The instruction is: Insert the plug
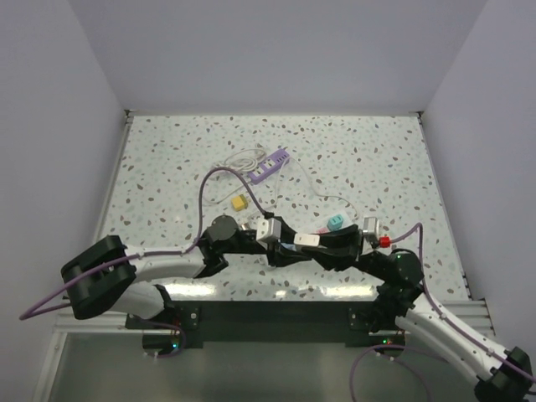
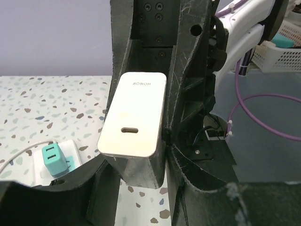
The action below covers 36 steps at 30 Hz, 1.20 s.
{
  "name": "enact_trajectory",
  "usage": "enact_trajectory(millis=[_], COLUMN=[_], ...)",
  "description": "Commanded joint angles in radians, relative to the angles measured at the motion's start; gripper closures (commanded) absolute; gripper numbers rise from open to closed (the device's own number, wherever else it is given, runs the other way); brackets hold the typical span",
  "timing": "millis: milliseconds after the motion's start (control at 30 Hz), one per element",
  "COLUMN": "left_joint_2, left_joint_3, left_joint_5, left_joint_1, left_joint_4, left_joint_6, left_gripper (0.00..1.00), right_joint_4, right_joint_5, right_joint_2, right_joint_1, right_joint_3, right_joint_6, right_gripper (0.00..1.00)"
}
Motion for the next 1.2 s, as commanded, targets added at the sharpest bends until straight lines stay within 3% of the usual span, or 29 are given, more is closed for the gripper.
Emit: enact_trajectory(millis=[0,167,367,500,633,867,1167], left_joint_2=[0.003,0.003,-0.011,-0.026,-0.02,-0.052,-0.043], left_joint_3=[0.069,0.069,0.075,0.066,0.118,0.131,0.16], left_joint_5=[0.047,0.151,0.174,0.209,0.253,0.3,0.4], left_joint_1=[-0.001,0.042,0.074,0.088,0.091,0.119,0.165], left_joint_4=[-0.078,-0.173,-0.365,-0.385,-0.569,-0.674,-0.761], left_joint_6=[0.097,0.202,0.355,0.382,0.491,0.556,0.593], left_gripper=[1.0,1.0,1.0,1.0,1.0,1.0,1.0], right_joint_4=[-0.221,-0.447,-0.598,-0.67,-0.672,-0.649,-0.635], right_joint_5=[0.053,0.088,0.17,0.182,0.057,-0.037,-0.025], right_joint_2=[-0.015,-0.053,-0.085,-0.073,0.037,0.157,0.241], right_joint_1=[-0.001,-0.001,0.0,-0.001,0.0,0.014,0.115], right_joint_3=[0.09,0.188,0.237,0.257,0.269,0.28,0.3], right_joint_6=[-0.069,-0.131,-0.142,-0.154,-0.151,-0.162,-0.198], right_gripper=[0.93,0.47,0.13,0.14,0.18,0.2,0.23])
